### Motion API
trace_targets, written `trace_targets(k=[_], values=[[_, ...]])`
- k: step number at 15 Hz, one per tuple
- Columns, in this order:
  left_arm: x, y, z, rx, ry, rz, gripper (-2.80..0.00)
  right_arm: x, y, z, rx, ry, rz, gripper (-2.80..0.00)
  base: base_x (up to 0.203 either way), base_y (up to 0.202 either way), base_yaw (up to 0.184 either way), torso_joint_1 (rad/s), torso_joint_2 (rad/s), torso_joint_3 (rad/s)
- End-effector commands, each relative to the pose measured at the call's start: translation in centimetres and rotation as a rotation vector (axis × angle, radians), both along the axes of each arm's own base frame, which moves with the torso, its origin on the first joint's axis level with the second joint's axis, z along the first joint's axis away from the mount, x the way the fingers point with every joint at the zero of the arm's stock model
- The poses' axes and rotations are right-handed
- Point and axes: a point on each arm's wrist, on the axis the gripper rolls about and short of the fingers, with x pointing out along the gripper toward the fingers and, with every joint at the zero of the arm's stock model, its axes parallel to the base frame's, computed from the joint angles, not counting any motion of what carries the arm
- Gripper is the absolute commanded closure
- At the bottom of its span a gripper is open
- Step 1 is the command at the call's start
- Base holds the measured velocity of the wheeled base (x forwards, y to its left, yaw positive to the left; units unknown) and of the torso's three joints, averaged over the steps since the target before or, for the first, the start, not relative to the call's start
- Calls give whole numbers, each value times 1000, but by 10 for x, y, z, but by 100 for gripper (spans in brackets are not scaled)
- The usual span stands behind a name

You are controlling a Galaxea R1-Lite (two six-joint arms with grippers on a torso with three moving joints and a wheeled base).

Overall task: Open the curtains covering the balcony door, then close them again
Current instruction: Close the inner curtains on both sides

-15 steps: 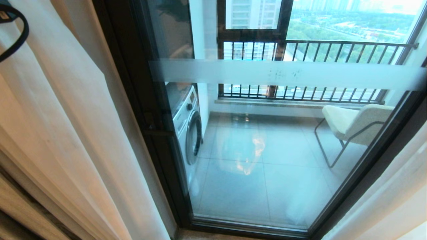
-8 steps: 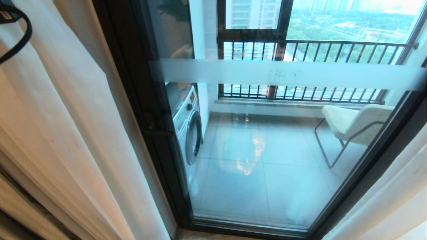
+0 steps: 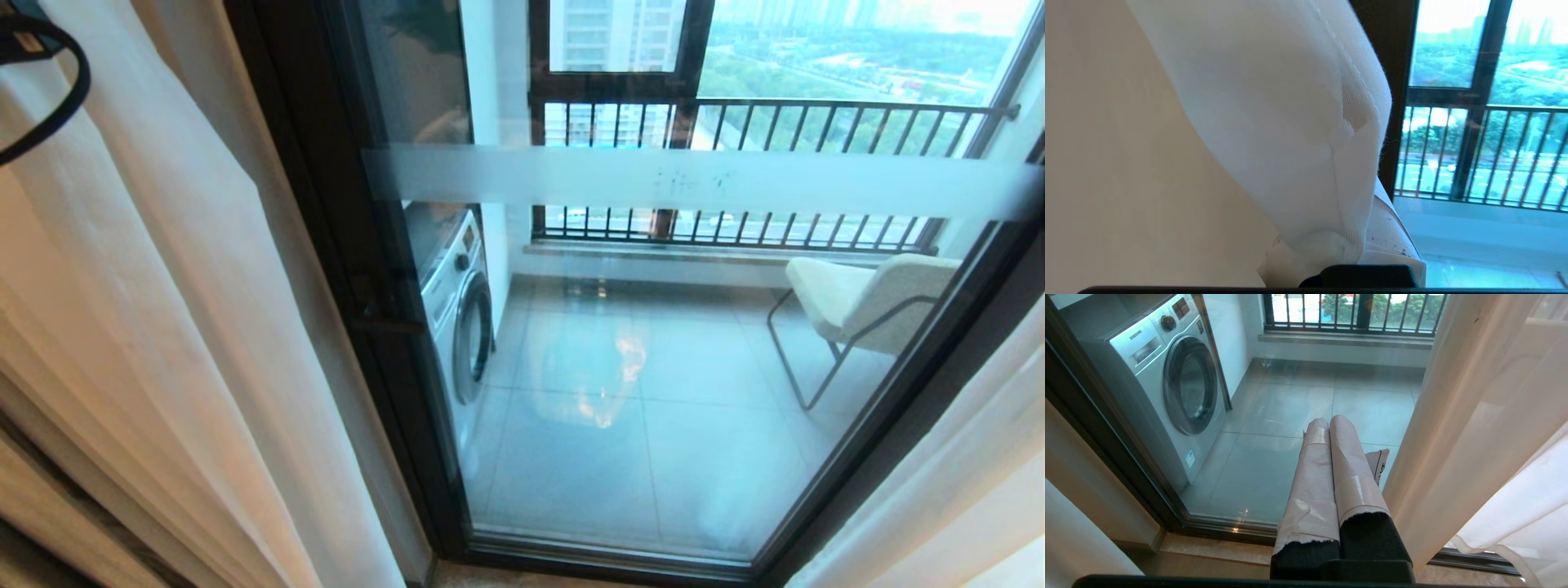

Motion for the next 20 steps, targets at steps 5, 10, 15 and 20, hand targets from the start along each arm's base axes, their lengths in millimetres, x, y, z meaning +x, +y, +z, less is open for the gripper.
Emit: trace_targets(k=[5,10,15,20], values=[[1,0,0,-2,-1,1,0,0,0,0,0,1,0,0,0,-142,0,2,4,1],[1,-1,0,-2,-4,-1,0,0,0,0,0,1,0,0,0,-183,2,2,3,2],[1,-1,1,-2,-7,-1,0,0,0,0,0,1,0,0,0,-184,0,2,2,1],[1,-1,0,-2,-6,-1,0,0,0,0,0,1,0,0,0,-180,0,2,2,2]])
